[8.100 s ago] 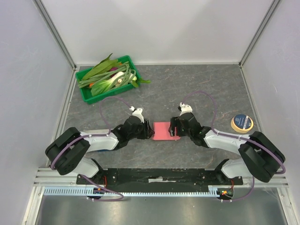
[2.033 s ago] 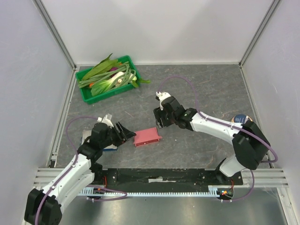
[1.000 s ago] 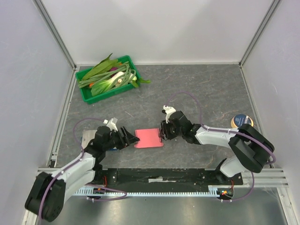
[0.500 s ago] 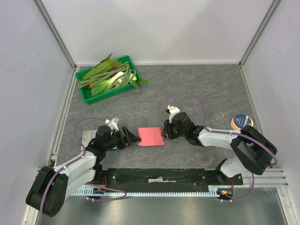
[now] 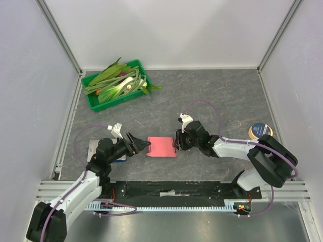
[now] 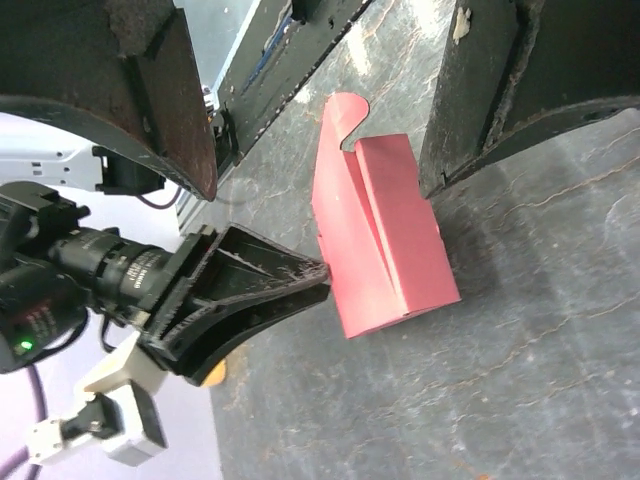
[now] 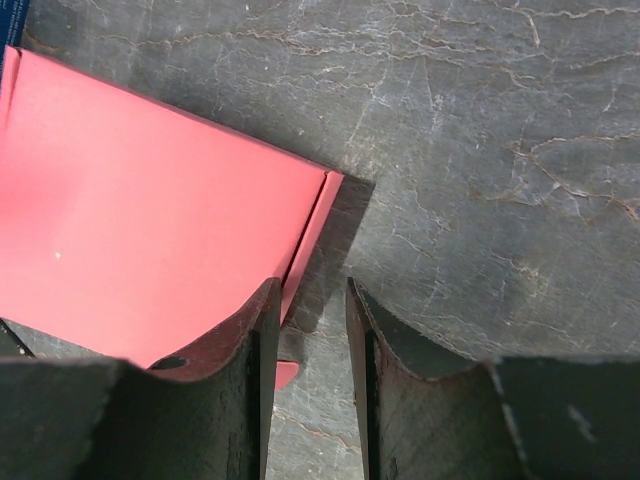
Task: Fold the paper box
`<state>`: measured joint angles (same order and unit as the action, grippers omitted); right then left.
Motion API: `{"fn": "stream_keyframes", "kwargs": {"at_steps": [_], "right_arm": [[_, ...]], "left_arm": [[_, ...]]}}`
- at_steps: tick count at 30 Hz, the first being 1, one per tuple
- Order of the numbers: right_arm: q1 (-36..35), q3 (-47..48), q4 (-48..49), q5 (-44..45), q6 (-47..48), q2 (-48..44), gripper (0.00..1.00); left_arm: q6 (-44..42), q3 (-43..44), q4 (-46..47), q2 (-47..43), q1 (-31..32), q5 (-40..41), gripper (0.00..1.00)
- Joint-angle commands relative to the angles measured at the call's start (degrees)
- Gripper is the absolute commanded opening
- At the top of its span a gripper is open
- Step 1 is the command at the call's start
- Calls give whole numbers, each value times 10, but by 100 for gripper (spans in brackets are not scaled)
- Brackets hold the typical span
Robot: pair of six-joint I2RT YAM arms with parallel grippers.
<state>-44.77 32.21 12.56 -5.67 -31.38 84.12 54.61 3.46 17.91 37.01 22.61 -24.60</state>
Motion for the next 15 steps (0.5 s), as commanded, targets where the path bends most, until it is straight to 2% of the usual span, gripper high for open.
{"fn": "stream_keyframes", "kwargs": {"at_steps": [1, 3, 9, 12, 15], "right_arm": [[-2, 0, 0, -7, 1, 14, 39], [-2, 0, 1, -7, 3, 18, 39], [-2, -3, 4, -5, 3, 18, 39], [-2, -7, 5, -4, 3, 18, 39], [-1, -7, 6, -1, 5, 21, 39]], "left_arm": [[16, 10, -11, 38, 1, 8, 88], [13, 19, -3, 84, 1, -4, 88], [15, 30, 2, 135, 2, -1, 88], [29, 29, 69, 183, 4, -29, 87], [36, 32, 99, 231, 12, -37, 82]]}}
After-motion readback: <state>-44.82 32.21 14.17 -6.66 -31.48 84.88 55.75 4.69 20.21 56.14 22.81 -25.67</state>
